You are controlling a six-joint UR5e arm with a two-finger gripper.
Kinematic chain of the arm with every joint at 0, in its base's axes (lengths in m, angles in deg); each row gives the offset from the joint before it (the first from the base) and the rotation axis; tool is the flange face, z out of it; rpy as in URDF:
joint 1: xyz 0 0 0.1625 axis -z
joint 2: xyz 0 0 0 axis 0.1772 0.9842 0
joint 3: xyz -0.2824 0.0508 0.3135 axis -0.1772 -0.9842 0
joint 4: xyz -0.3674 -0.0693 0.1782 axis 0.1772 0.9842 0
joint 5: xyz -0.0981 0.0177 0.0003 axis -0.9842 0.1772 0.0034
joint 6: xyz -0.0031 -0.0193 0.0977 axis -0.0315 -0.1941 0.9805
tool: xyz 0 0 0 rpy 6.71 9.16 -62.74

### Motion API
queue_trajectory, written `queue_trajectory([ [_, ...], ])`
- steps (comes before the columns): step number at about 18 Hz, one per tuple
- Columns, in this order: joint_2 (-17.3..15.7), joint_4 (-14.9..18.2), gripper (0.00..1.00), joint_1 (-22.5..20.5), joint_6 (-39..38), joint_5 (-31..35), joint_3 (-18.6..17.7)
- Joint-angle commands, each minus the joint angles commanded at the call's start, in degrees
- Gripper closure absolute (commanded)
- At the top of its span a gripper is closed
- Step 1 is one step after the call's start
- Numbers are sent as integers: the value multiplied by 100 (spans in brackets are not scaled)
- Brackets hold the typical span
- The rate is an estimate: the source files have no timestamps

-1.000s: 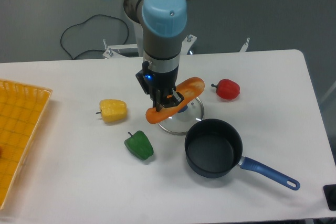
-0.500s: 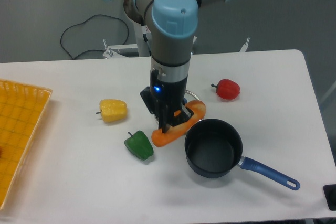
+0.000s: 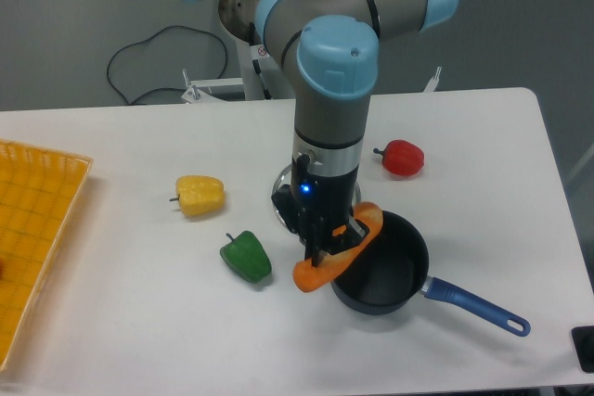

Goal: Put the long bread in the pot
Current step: 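Move the bread over the dark saucepan and lower it into the pot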

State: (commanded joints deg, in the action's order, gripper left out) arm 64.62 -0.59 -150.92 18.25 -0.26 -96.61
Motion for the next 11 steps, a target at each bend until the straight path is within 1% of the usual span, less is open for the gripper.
queue_trajectory([
  [3, 53, -17, 100, 0, 0, -9, 0],
  [7, 140, -175, 100, 0, 26, 0, -70],
  [11, 158, -176, 100, 0, 35, 9, -105],
])
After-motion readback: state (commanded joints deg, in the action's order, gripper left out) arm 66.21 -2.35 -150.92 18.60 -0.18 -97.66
